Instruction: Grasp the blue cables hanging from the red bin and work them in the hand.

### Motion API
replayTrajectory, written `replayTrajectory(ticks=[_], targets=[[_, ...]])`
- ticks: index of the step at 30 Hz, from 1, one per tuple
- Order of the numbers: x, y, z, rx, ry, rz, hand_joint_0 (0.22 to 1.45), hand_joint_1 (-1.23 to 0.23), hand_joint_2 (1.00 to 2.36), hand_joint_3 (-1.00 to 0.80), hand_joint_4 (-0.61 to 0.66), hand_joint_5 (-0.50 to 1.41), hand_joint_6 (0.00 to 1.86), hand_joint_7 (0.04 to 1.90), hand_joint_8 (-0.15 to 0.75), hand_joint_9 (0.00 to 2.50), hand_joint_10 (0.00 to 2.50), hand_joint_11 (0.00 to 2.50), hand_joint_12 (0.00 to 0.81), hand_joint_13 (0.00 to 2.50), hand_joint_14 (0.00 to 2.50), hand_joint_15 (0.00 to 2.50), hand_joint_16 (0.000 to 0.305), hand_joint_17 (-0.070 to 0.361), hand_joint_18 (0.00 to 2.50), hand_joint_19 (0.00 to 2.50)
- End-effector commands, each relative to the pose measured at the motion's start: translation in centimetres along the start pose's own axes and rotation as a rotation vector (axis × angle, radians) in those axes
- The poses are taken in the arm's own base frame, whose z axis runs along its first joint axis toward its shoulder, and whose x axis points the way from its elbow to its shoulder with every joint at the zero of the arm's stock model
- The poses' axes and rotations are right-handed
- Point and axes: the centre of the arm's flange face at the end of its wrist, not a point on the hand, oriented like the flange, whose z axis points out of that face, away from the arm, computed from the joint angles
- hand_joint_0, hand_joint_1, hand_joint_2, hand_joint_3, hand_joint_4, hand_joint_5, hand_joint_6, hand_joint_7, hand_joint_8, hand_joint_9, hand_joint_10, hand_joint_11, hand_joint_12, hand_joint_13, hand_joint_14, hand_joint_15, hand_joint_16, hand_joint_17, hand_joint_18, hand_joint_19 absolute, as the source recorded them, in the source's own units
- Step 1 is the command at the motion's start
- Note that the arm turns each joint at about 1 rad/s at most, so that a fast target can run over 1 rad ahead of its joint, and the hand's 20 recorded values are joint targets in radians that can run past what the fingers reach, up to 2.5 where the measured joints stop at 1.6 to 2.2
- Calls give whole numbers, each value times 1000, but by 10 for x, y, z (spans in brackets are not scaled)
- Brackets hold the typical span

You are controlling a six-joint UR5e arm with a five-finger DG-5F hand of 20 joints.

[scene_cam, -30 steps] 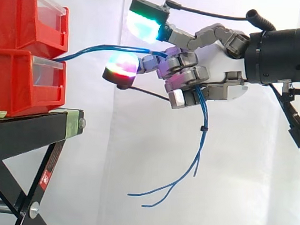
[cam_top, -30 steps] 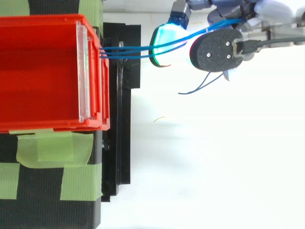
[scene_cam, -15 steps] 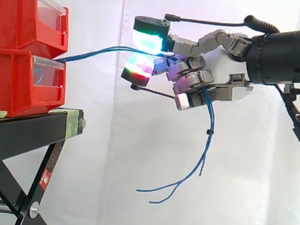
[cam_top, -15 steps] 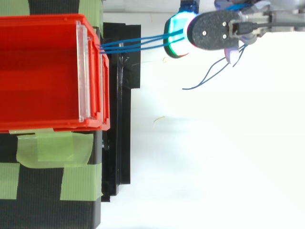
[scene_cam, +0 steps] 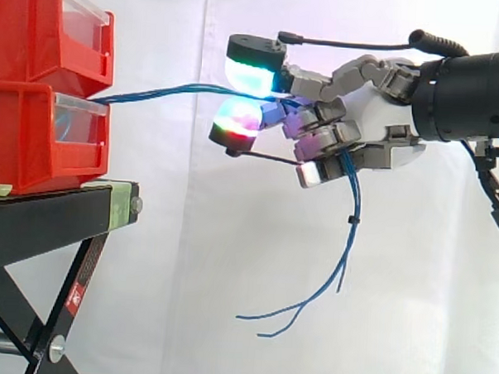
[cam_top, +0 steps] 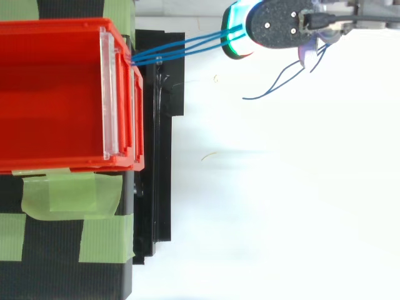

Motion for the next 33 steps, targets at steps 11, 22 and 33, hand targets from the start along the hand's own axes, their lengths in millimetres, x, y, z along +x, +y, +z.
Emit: replayTrajectory(ticks=[11, 22, 33], targets=[[-14, -3, -2, 42, -123, -134, 793, -595, 1003, -926, 222, 415, 245, 1354, 333, 992, 2500, 2318, 514, 1193, 2500, 1643, 58, 130, 1380, 633], [-12, 0, 0, 28, -123, -123, 838, -604, 1008, -814, 202, 423, 246, 1359, 321, 999, 2500, 2310, 510, 1181, 2500, 1650, 55, 125, 1361, 677], [-7, 18, 5, 15, -119, -128, 880, -598, 1016, -602, 194, 415, 321, 1368, 316, 1005, 2500, 2336, 499, 1182, 2500, 1628, 55, 124, 1362, 674]])
